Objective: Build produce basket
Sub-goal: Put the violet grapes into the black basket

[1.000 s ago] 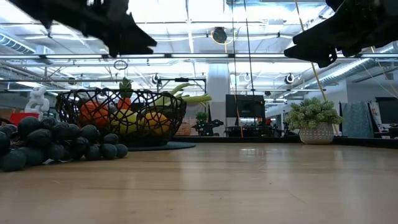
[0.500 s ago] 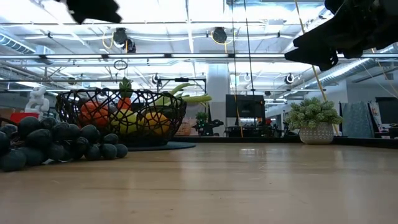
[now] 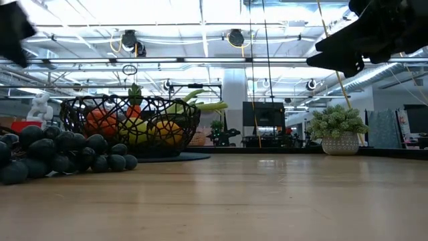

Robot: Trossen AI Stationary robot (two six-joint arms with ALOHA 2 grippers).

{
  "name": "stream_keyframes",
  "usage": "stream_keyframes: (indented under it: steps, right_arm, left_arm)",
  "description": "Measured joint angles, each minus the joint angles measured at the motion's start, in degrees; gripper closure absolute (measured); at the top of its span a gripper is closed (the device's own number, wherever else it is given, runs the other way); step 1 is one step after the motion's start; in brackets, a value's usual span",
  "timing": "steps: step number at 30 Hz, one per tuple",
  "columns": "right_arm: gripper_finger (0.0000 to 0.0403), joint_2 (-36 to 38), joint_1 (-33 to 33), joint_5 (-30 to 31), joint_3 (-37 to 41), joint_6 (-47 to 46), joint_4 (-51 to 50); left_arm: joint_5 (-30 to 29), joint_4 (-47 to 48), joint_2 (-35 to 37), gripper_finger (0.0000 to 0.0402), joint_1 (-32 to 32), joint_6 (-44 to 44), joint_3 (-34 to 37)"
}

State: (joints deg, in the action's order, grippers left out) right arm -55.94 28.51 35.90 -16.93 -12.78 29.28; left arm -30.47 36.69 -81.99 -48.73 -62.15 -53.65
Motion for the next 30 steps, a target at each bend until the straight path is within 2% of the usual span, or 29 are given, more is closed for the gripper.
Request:
stream_keyframes:
  steps: [6, 10, 12, 18, 24, 30]
  right_arm:
    - [0.0165, 0.0, -0.02, 0.0, 0.0, -0.03, -1.18]
    - [0.0165, 0.0, 0.0, 0.0, 0.0, -0.02, -1.16]
    - [0.0165, 0.0, 0.0, 0.0, 0.0, -0.02, -1.16]
    - [0.0165, 0.0, 0.0, 0.0, 0.0, -0.02, -1.07]
    - [0.0165, 0.0, 0.0, 0.0, 0.0, -0.02, -0.96]
    - [0.0165, 0.0, 0.0, 0.0, 0.0, 0.05, -0.96]
  left_arm:
    - [7.22, 3.11, -6.69, 0.0239, -4.04, -8.58, -2.29]
    - [14.07, 3.23, -11.81, 0.0238, -5.05, -13.29, -2.27]
    - [15.41, 3.18, -14.23, 0.0238, -5.35, -14.7, -2.27]
    - [15.06, 1.95, -19.08, 0.0238, -4.99, -15.57, -2.27]
    - [9.56, 2.31, -19.63, 0.0238, -4.24, -16.15, -2.27]
    - [9.47, 2.38, -19.68, 0.024, -3.22, -16.16, -2.18]
